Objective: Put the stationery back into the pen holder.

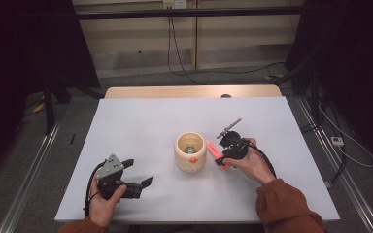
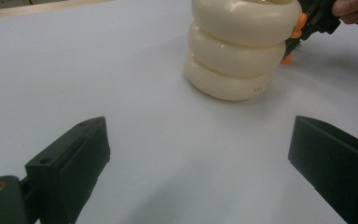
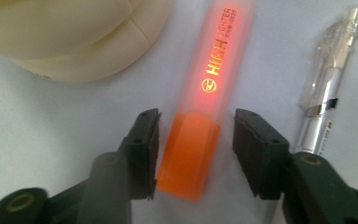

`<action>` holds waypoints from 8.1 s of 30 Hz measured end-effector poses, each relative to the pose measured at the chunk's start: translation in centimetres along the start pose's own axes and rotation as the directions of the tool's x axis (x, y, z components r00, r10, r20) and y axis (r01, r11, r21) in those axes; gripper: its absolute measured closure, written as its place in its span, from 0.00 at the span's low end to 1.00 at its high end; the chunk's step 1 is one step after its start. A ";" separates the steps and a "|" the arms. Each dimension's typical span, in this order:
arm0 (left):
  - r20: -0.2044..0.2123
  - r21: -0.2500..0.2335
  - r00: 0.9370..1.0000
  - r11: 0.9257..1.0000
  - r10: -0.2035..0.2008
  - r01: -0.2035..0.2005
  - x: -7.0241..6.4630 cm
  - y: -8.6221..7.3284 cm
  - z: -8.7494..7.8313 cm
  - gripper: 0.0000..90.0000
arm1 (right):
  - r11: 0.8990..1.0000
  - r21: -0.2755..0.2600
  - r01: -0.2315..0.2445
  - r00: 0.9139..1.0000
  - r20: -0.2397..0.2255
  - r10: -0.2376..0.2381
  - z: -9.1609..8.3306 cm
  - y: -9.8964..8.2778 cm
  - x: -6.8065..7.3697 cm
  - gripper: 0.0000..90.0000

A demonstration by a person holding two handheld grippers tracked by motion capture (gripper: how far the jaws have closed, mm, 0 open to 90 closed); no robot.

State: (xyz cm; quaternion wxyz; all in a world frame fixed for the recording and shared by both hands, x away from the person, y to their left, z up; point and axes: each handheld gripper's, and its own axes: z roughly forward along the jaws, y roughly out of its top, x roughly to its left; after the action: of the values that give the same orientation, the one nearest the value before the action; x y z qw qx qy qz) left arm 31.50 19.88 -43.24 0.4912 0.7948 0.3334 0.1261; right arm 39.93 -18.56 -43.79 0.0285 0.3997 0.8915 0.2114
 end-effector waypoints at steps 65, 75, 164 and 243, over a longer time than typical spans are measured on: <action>0.000 -0.012 1.000 1.000 -0.004 0.004 0.2 0.3 0.0 0.06 | 0.977 -0.210 -0.026 0.997 0.062 0.040 -5.9 -3.5 -1.3 0.75; 0.013 -0.012 1.000 1.000 0.022 -0.022 0.0 0.7 -0.1 0.06 | 0.981 -0.195 -0.003 0.999 0.043 0.012 -6.8 -5.2 -1.0 0.75; 0.533 0.348 0.807 0.803 0.255 -0.484 -6.8 5.9 7.4 0.59 | 0.757 -0.134 0.640 0.741 -0.153 -0.654 -3.0 -0.4 12.5 0.75; 0.355 0.011 0.923 0.987 0.147 -0.162 -3.0 7.2 3.7 0.74 | 0.912 -0.410 0.026 1.000 0.025 -0.017 -5.7 -9.6 4.5 0.09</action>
State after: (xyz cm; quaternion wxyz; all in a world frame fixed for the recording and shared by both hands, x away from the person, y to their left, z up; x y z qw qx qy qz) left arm 34.10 13.23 -38.46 0.5156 0.8379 0.1788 0.0131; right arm 28.91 -23.04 -41.90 0.1232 0.3773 0.8312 0.3893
